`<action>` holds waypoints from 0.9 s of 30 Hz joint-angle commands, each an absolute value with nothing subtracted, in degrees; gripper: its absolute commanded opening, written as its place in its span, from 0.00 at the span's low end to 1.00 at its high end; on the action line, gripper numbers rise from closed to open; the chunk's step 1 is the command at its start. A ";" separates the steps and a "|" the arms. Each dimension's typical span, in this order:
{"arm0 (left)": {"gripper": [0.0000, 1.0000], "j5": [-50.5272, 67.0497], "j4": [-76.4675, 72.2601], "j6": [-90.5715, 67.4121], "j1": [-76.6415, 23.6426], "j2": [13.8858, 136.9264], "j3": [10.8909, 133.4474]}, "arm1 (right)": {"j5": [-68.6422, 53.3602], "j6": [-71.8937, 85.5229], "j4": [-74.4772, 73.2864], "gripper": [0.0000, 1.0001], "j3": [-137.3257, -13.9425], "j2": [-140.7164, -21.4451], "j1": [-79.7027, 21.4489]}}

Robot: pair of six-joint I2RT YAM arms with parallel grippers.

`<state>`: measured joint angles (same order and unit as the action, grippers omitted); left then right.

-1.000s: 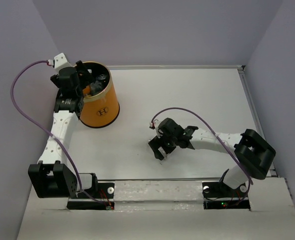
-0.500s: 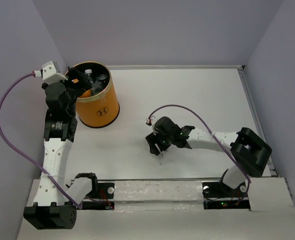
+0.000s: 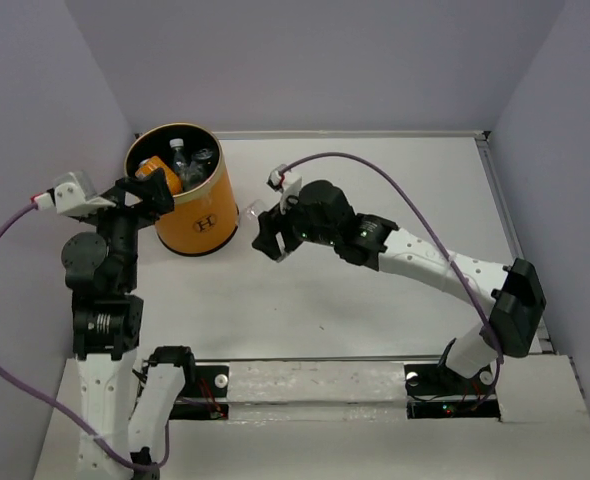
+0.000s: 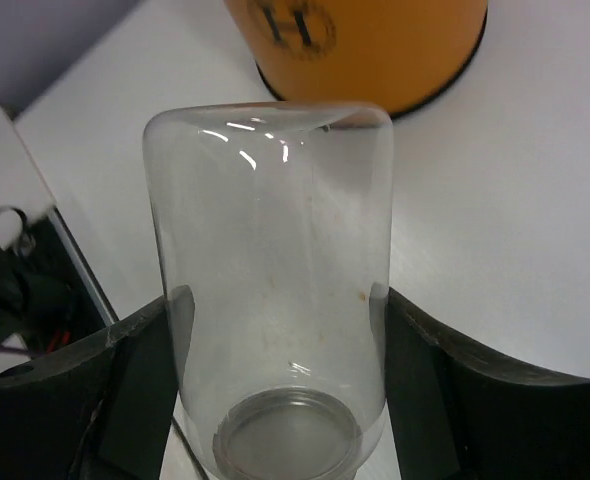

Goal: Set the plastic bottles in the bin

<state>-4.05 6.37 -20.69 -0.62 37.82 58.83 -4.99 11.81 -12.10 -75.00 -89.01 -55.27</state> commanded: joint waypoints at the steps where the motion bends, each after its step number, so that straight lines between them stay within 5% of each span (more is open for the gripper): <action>1: 0.99 -6.05 3.69 -20.48 -0.53 28.15 55.73 | -4.57 8.62 -5.46 0.33 -90.20 -94.63 -55.90; 15: 0.99 -17.91 3.08 -19.07 -11.24 19.52 50.02 | -0.36 -1.65 7.87 0.33 -141.47 -131.03 -55.90; 27: 0.99 -20.13 0.44 -17.67 -16.26 18.11 44.30 | -0.97 -14.51 32.52 0.33 -152.58 -148.53 -55.20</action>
